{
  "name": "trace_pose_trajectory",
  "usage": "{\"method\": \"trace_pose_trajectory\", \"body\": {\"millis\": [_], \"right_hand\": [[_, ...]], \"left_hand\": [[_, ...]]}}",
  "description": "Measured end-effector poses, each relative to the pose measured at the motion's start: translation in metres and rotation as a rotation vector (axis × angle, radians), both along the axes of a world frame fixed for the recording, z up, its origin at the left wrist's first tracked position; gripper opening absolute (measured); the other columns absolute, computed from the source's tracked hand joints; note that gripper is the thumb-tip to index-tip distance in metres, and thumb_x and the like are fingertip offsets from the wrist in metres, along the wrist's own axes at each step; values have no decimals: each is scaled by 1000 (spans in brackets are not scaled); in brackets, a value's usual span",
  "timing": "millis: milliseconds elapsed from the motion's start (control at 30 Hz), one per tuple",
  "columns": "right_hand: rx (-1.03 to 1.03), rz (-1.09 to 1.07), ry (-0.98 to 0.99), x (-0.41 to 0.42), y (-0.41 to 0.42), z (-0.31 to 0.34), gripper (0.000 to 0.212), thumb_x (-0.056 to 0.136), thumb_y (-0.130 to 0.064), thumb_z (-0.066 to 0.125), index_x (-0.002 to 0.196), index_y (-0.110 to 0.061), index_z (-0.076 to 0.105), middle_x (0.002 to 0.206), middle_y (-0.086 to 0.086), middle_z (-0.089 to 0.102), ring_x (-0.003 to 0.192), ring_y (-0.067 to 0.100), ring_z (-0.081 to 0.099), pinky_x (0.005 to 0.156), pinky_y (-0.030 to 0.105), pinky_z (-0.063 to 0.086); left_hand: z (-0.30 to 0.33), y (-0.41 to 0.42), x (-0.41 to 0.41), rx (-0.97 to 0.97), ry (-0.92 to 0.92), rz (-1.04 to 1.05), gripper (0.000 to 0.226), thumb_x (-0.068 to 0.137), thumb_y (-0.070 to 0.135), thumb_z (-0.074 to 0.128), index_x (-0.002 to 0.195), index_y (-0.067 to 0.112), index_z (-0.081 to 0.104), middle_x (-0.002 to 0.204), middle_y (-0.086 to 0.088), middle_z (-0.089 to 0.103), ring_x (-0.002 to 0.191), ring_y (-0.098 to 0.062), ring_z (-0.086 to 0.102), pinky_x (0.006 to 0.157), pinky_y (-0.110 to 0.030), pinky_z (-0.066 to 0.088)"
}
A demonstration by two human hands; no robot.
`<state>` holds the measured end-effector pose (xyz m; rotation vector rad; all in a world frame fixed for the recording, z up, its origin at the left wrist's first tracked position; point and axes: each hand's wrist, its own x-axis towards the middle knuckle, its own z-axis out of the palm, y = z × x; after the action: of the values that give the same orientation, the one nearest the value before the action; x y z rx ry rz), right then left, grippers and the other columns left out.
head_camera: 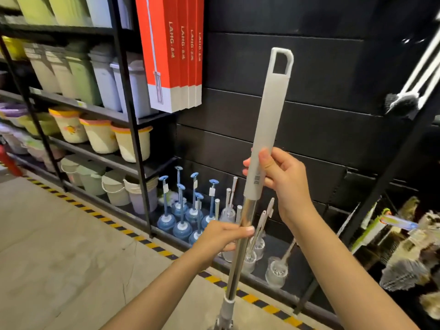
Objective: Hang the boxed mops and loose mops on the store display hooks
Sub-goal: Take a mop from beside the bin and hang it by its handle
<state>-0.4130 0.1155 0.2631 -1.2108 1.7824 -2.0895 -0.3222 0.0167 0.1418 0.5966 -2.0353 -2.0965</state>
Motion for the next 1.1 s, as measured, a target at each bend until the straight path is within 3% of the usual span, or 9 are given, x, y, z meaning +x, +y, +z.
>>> {"method": "trace_pose_trajectory", "body": {"millis": [167, 300, 367, 433, 533, 667, 800, 1000, 1100], "right_hand": [[-19, -60, 18, -49, -51, 21, 24, 81, -40, 57, 95, -23, 65, 79, -11, 75, 77, 14, 73, 63, 19, 56], [-57, -125, 20, -99, -98, 40, 21, 80, -40, 58, 94, -26, 64, 79, -14, 74, 79, 11, 72, 62, 16, 55], [-70, -152, 16, -126, -119, 48, 21, 81, -40, 59, 94, -25, 64, 77, -14, 73, 77, 11, 72, 60, 16, 54], [-76, -174, 21, -155, -140, 54, 25, 79, -43, 59, 95, -25, 64, 77, -13, 73, 76, 12, 72, 60, 16, 54], [-105, -190, 20, -200, -169, 65, 27, 76, -46, 60, 93, -26, 65, 78, -11, 73, 76, 12, 72, 58, 17, 54], [-122, -222, 29, -257, -207, 86, 15, 85, -39, 60, 89, -26, 66, 81, -6, 73, 75, 13, 73, 57, 18, 54], [-127, -240, 70, -300, -244, 110, 12, 88, -38, 60, 84, -28, 66, 82, -6, 73, 75, 13, 73, 57, 18, 55], [-142, -234, 148, -343, -298, 139, 14, 87, -42, 60, 80, -30, 65, 74, -10, 73, 71, 13, 72, 57, 17, 54], [-181, -230, 162, -360, -323, 147, 22, 77, -50, 59, 81, -29, 66, 74, -10, 73, 68, 11, 72, 55, 16, 53]], "left_hand": [[18, -59, -62, -55, 19, -32, 29, 75, 43, 74, 91, 20, 78, 96, 6, 76, 95, -2, 68, 84, -25, 53], [39, -109, -117, -58, 83, -94, 25, 79, 39, 72, 86, 15, 73, 57, 17, 65, 56, 5, 63, 58, -6, 46], [48, -131, -146, -67, 99, -119, 22, 83, 36, 70, 82, 14, 69, 45, 20, 55, 43, 4, 55, 49, -3, 40], [55, -150, -175, -82, 109, -130, 26, 82, 38, 70, 76, 14, 78, 46, 18, 57, 48, 2, 56, 56, -9, 46], [66, -180, -221, -89, 75, -107, 37, 76, 43, 73, 90, 9, 76, 69, 6, 70, 72, -8, 67, 78, -26, 56], [89, -220, -280, -141, 79, -134, 39, 76, 47, 71, 91, 11, 76, 86, -3, 76, 81, -14, 72, 84, -30, 56], [112, -254, -325, -184, 131, -152, 40, 77, 53, 68, 86, 15, 77, 72, 7, 74, 78, -11, 72, 77, -25, 55], [138, -304, -372, -203, 197, -150, 46, 65, 62, 67, 81, 20, 76, 78, 8, 75, 78, -9, 72, 73, -23, 55], [146, -329, -395, -222, 225, -156, 43, 64, 60, 69, 79, 20, 76, 79, 5, 76, 78, -8, 73, 69, -21, 55]]}}
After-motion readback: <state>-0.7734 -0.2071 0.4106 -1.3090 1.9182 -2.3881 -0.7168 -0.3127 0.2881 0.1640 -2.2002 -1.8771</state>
